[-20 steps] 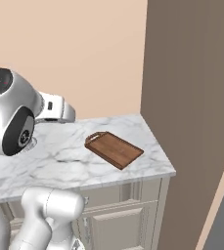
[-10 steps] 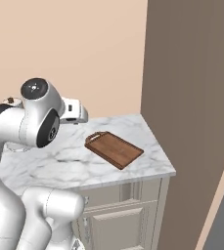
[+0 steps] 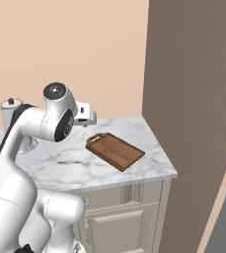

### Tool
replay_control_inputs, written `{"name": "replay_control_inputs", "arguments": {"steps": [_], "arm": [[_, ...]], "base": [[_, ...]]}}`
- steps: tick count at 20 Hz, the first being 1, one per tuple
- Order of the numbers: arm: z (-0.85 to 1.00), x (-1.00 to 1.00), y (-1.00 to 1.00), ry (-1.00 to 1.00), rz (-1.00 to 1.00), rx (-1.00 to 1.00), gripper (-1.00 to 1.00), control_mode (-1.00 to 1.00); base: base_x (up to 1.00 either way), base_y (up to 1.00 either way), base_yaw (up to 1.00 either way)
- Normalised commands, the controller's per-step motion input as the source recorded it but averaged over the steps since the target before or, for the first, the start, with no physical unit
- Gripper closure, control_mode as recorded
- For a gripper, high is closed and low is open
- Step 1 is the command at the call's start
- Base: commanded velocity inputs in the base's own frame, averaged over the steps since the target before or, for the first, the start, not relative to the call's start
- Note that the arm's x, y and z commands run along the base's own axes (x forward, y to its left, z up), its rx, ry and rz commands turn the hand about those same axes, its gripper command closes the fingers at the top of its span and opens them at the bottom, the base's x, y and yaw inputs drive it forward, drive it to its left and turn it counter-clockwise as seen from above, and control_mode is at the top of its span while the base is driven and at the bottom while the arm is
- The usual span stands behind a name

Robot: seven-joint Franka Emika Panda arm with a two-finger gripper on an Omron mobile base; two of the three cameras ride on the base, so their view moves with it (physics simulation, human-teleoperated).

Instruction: Move the cutting board and knife to the sink. Then move spray from the cabinet to the counter.

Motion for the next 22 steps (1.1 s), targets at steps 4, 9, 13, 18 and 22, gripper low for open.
{"name": "replay_control_inputs", "arguments": {"steps": [4,9,13,18,22], "arm": [[-0.37,0.66,0.0,0.08,0.0,0.0,-1.0,-1.0],[-0.38,0.63,0.0,0.11,0.0,0.0,-1.0,-1.0],[-0.34,0.56,0.0,0.12,0.0,0.0,-1.0,-1.0],[-0.3,0.55,0.0,0.11,0.0,0.0,-1.0,-1.0],[-0.29,0.53,0.0,0.08,0.0,0.0,-1.0,-1.0]], "base": [[0.0,0.0,0.0],[0.0,0.0,0.0],[0.0,0.0,0.0],[0.0,0.0,0.0],[0.0,0.0,0.0]]}}
